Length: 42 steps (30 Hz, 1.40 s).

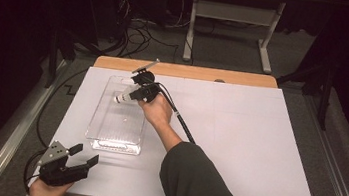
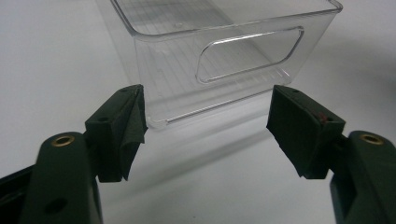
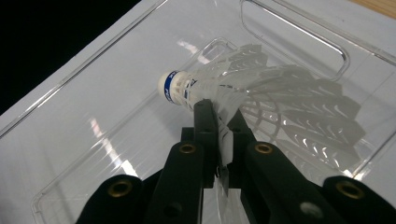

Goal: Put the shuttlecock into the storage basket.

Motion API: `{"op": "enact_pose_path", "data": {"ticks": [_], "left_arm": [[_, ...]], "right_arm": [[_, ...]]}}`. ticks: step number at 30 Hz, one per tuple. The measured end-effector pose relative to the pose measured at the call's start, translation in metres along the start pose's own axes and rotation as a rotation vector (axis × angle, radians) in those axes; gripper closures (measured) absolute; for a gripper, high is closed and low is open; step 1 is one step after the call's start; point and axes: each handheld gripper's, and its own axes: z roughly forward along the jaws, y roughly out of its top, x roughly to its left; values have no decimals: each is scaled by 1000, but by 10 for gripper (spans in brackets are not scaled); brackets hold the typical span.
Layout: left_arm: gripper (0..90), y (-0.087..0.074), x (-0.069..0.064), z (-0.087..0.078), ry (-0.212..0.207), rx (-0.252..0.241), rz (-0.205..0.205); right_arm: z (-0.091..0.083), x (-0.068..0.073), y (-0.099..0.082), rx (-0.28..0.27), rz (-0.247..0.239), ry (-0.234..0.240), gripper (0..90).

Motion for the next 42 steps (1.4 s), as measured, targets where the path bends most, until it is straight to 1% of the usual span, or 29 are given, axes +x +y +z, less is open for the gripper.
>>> {"op": "enact_pose_path", "data": {"ticks": [11,15,18,23,24,28,29,33,36,39,42], "left_arm": [[295,0,1,0,-2,0,-4],[294,0,1,0,-3,-1,-3],[295,0,1,0,-3,-4,-3],[295,0,1,-1,-3,-7,-5],[295,0,1,-1,-3,-7,-5],[295,0,1,-1,-4,-6,-3],[295,0,1,-1,-4,-6,-3],[294,0,1,-1,-4,-7,-2],[294,1,1,-1,-4,-7,-2],[294,0,1,0,-4,-8,-2],[294,0,1,-1,-3,-9,-4]], "right_arm": [[12,5,2,28,-8,-8,881],[17,8,3,36,3,-10,881],[21,10,4,43,-5,-10,881],[26,13,5,55,-2,-14,881],[27,14,5,57,4,-17,881],[28,14,5,57,-1,-16,879],[28,14,5,61,7,-12,876],[29,13,4,73,1,-5,869],[29,13,4,84,11,5,860],[29,12,4,90,13,11,845],[29,13,4,94,4,11,812]]}}
